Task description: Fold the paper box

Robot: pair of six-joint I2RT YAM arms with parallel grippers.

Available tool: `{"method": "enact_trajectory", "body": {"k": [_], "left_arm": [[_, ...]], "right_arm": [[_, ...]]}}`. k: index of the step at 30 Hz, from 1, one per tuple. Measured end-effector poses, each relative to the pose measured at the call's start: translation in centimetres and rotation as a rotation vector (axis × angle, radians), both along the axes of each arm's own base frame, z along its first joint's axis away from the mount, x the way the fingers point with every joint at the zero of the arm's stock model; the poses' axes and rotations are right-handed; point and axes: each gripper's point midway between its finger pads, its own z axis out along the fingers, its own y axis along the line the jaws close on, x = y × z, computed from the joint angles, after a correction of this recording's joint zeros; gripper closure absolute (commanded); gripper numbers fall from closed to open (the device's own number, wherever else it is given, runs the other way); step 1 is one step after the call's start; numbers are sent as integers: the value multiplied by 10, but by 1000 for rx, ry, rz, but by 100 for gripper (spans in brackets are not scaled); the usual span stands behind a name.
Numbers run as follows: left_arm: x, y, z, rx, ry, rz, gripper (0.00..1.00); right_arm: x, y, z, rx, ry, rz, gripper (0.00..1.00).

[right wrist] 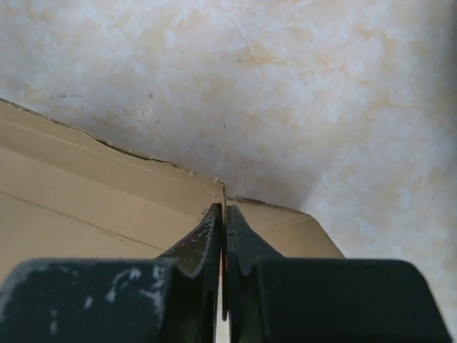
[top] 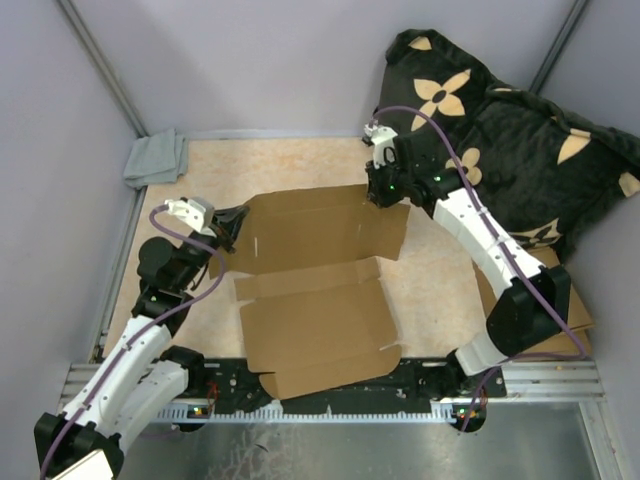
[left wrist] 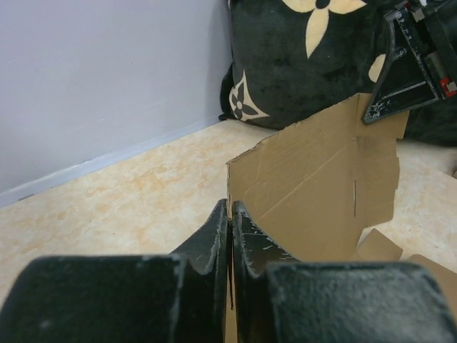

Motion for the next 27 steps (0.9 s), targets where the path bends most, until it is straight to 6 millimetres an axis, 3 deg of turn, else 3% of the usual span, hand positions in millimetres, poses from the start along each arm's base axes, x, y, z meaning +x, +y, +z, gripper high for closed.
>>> {"method": "enact_trajectory", "body": {"k": [3, 8, 11, 17, 23, 27], "left_arm": [[1, 1, -1, -4, 7, 9, 73], [2, 4, -1, -18, 56, 27, 63], [1, 5, 9, -27, 83, 34, 62], [-2, 8, 30, -30, 89, 45, 62], [-2, 1, 19, -10, 218, 16, 65], [-8, -2, 9, -4, 316, -2, 67]], "right_arm": [[-2, -4, 1, 13, -14, -32, 100], [-2, -14, -6, -2, -75, -112, 100], [-8, -16, -12, 9, -135, -152, 100], [-21, -7, -1, 140, -344, -210, 100], [-28, 0, -5, 174, -491, -295, 100], [-28, 1, 6, 192, -560, -350, 100]]}}
